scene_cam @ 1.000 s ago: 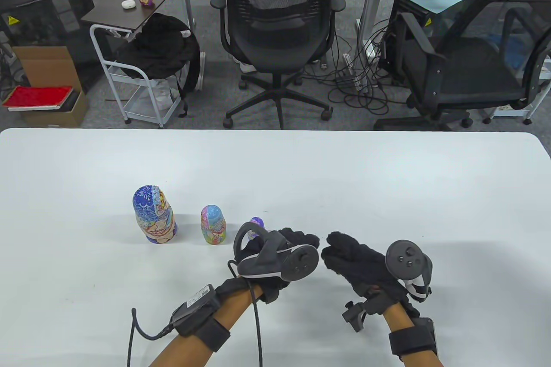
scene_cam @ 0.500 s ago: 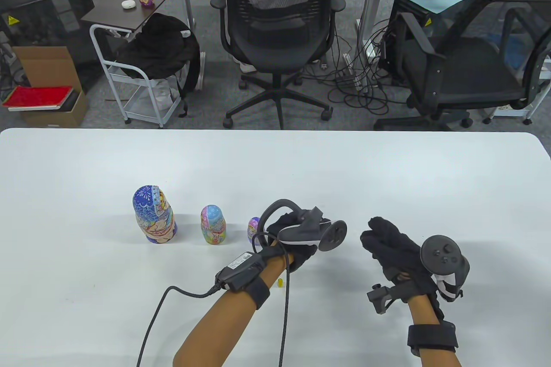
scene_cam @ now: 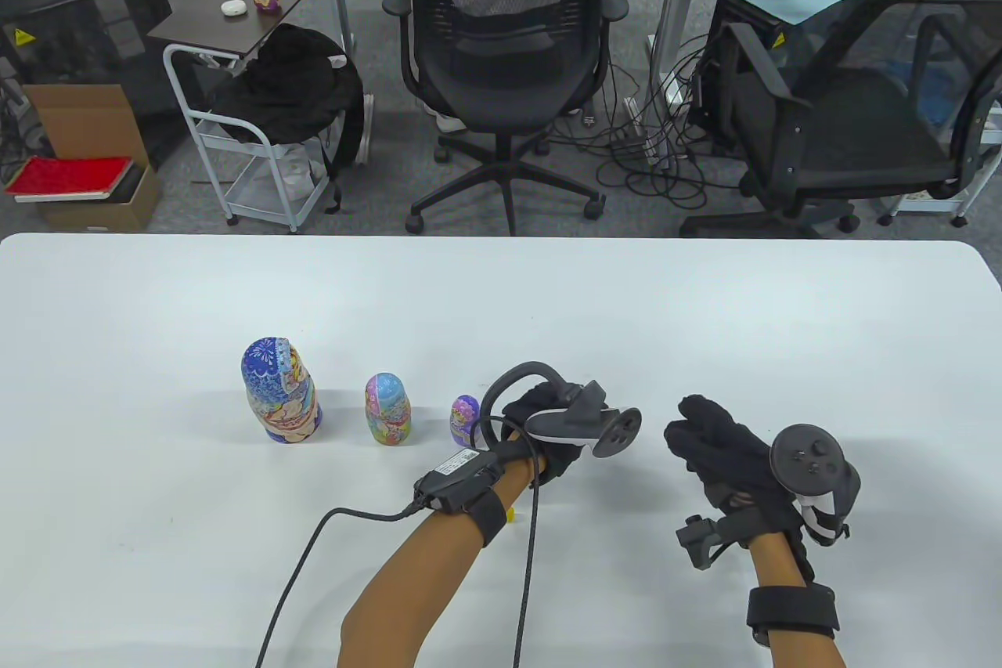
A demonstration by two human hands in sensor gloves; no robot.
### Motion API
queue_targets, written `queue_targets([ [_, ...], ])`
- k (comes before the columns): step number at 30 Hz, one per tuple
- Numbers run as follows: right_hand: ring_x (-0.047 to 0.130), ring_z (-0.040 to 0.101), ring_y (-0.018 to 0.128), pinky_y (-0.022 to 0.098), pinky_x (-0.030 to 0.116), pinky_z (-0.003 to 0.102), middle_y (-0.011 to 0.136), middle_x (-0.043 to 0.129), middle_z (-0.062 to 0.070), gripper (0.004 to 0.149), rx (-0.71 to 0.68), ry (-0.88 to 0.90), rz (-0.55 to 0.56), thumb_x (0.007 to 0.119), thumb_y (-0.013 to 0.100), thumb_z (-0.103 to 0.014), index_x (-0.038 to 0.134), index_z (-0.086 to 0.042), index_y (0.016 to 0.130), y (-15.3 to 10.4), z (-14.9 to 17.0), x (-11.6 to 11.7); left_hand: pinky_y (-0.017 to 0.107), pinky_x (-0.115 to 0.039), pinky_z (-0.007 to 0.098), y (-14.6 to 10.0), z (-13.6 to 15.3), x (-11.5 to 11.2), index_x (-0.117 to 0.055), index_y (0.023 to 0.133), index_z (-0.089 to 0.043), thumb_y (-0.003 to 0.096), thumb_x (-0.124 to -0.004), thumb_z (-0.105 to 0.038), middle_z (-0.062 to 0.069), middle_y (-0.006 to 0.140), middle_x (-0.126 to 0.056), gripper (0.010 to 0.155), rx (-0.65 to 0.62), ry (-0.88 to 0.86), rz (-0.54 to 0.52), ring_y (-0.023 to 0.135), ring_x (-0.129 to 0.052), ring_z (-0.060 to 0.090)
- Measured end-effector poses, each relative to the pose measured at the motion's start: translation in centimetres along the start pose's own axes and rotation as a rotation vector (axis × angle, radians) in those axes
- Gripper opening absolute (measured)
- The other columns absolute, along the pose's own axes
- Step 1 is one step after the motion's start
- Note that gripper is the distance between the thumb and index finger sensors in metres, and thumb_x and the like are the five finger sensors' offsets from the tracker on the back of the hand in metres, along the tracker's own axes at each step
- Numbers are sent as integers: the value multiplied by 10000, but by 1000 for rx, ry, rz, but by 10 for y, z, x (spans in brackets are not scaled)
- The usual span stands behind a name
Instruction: Separate nested Russian dolls into individual dolls
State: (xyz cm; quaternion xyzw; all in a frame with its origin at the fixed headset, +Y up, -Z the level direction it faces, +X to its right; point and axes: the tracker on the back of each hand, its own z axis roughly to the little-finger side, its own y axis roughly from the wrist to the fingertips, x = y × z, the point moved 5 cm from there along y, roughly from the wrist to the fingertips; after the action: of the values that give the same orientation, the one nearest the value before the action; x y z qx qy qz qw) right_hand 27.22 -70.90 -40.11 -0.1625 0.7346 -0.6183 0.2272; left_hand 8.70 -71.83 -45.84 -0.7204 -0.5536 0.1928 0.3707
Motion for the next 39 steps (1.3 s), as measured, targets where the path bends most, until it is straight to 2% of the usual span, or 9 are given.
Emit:
queue_targets([
  [9,1032,371,582,401,913,395,706,1025,203,650,-4,-2,-10,911,435,-336,724,-6,962,1,-1,1,546,-915,348,4,-2,-10,-809,896,-300,461,-893,-426,-33,829,-992,461,1,34,16,728,-1039,201],
  [12,1033,371,581,401,914,394,707,1024,204,649,-6,-7,-12,910,436,-335,722,-6,963,1,-1,1,562,-903,362,2,-2,-7,-776,948,-284,456,-893,-454,-14,872,-966,533,-3,44,7,757,-1019,226],
  [14,1033,369,582,401,914,394,707,1025,201,653,-7,-8,-13,910,434,-334,719,-7,966,1,-1,1,570,-894,376,-3,-3,4,-779,951,-266,454,-890,-464,1,890,-952,546,-17,30,-30,773,-1005,245],
  [18,1032,368,585,403,914,393,710,1024,200,655,-17,-7,-13,910,435,-333,716,-10,970,0,-3,2,562,-892,382,-27,0,40,-791,940,-253,456,-891,-448,17,881,-957,531,-36,-44,-114,761,-1005,265],
  [21,1031,369,586,403,913,394,710,1023,200,653,-19,-7,-16,910,435,-334,718,-10,968,0,-3,3,524,-910,363,-50,0,53,-833,899,-255,456,-896,-448,7,821,-996,487,-49,-56,-112,702,-1038,244],
  [25,1032,368,585,403,914,393,708,1025,199,653,-23,-16,-18,910,435,-334,718,-9,967,0,-4,5,503,-922,350,-88,-8,35,-852,882,-256,446,-889,-491,0,795,-1013,497,-89,-3,-27,673,-1055,225],
  [29,1032,367,585,403,914,393,709,1025,198,651,-32,-26,-25,910,435,-333,718,-8,966,0,-6,7,502,-921,357,-108,-8,7,-850,893,-243,420,-892,-529,14,809,-1007,555,-84,-31,42,681,-1052,242],
  [32,1032,367,584,402,914,394,707,1025,199,652,-38,-39,-33,909,434,-334,719,-7,966,-1,-6,10,500,-922,357,-114,-5,-10,-845,900,-237,412,-900,-530,19,812,-1006,572,-75,-45,73,683,-1053,243],
  [39,1033,367,583,403,914,395,708,1025,200,650,-42,-42,-35,910,434,-334,721,-9,964,-1,-7,10,473,-940,332,-114,-9,-32,-859,878,-252,415,-927,-470,-7,773,-1025,516,-79,-58,42,644,-1073,215],
])
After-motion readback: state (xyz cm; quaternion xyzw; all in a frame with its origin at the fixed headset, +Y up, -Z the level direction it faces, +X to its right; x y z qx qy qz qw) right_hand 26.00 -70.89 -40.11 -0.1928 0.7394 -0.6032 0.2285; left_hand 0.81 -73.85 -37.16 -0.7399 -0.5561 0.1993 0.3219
